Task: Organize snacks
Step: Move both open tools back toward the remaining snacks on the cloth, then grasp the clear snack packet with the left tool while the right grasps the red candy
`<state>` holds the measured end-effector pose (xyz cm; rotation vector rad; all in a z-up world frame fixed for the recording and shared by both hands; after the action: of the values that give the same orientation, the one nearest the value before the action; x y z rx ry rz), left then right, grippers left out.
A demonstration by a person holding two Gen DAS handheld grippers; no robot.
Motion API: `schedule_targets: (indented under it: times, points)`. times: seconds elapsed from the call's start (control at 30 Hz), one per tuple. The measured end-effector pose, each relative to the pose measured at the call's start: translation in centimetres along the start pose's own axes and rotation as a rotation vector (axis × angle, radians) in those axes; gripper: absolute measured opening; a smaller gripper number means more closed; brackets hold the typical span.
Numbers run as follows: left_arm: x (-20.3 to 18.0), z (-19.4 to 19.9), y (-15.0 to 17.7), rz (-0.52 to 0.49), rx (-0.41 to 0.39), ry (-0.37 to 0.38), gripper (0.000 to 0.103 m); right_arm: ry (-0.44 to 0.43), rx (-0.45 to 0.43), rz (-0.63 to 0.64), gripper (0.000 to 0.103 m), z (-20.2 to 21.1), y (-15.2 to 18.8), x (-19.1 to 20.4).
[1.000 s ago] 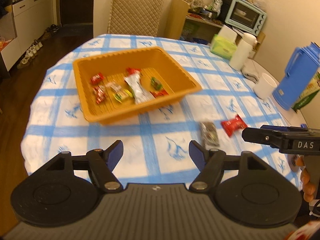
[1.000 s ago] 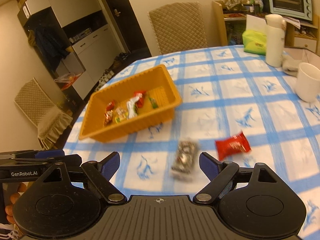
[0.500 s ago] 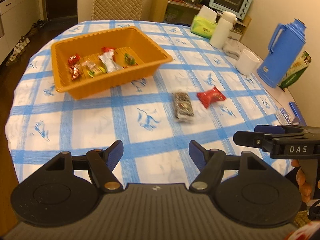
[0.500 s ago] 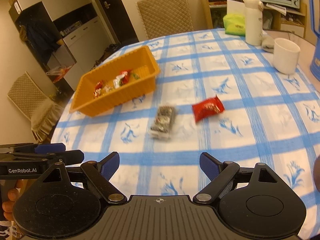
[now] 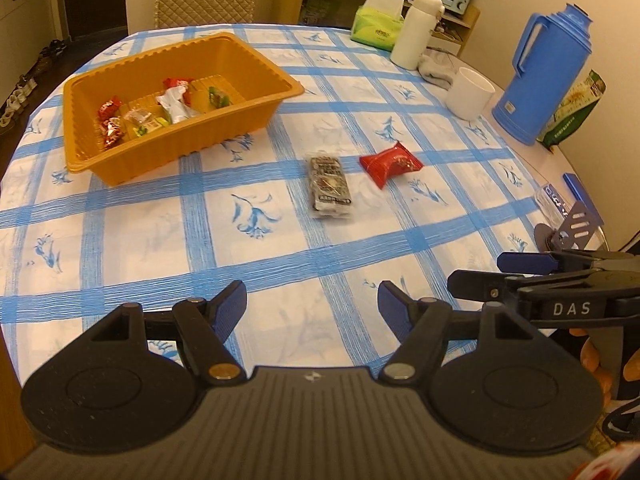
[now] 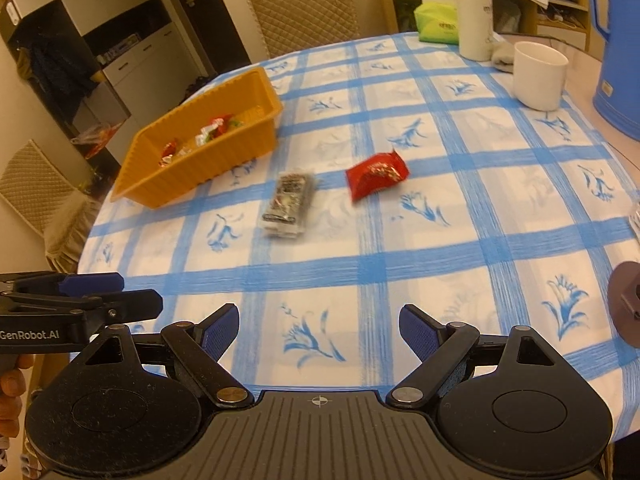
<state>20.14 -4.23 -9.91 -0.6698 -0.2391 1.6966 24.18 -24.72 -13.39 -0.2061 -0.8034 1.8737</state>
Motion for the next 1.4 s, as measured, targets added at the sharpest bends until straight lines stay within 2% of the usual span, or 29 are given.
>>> schedule_targets:
  times: [0.27, 0.73, 1.4]
  points:
    - [-0.7, -1.8, -0.1, -0.021, 0.031, 0.0, 0.07, 0.038, 0.025, -0.017, 0.087, -0.9, 0.3, -1.2]
    - [-1.2, -5.2, -2.2, -0.042, 0.065, -0.001, 0.07, 0.07, 0.041, -0.051, 0.087, -2.7, -0.9, -3.5]
    - [-4.1, -12.8, -7.2, -0.146, 0.021, 0.007, 0.07, 0.138, 0.017, -0.15, 0.087, -4.3, -2.4, -7.4]
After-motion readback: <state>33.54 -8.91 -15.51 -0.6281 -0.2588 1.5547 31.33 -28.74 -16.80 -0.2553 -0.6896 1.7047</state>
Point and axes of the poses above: each gripper's, at about its wrist camera, not at the fingertips, and z roughly against the way its jaws point, x to its left, y to its underside, the point moved 4 cm from there along -z, roughly the way its jaws point, and after that the axes turned 13 degrees about z, right-handed, at the moved point
